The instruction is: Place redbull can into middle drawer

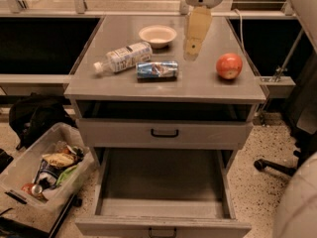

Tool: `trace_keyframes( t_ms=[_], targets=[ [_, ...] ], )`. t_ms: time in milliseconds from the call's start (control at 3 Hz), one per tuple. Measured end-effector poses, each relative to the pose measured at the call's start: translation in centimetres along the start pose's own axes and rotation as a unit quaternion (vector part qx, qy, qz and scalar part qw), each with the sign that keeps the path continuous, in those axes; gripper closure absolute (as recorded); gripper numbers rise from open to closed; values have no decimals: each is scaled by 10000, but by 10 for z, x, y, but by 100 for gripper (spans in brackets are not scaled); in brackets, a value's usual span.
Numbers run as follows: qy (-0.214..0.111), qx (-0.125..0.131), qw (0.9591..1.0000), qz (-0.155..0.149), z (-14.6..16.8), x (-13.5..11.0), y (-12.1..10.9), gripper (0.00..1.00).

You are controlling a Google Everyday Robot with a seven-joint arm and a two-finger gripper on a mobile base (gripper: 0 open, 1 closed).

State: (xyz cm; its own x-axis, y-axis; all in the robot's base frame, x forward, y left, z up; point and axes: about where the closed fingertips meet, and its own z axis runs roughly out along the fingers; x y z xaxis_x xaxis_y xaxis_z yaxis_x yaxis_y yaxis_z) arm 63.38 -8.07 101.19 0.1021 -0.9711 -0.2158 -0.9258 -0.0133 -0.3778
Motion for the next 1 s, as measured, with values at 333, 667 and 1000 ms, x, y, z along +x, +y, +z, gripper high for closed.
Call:
trace_keyframes(
  t_ms=[333,667,1000],
  targets=[
    [-791,-652,9947,5,72,2,4,0],
    [-1367,-1231,9829,48,132,1,9,0],
    [-1584,-1533,9754,7,180,-15,11,0]
  ],
)
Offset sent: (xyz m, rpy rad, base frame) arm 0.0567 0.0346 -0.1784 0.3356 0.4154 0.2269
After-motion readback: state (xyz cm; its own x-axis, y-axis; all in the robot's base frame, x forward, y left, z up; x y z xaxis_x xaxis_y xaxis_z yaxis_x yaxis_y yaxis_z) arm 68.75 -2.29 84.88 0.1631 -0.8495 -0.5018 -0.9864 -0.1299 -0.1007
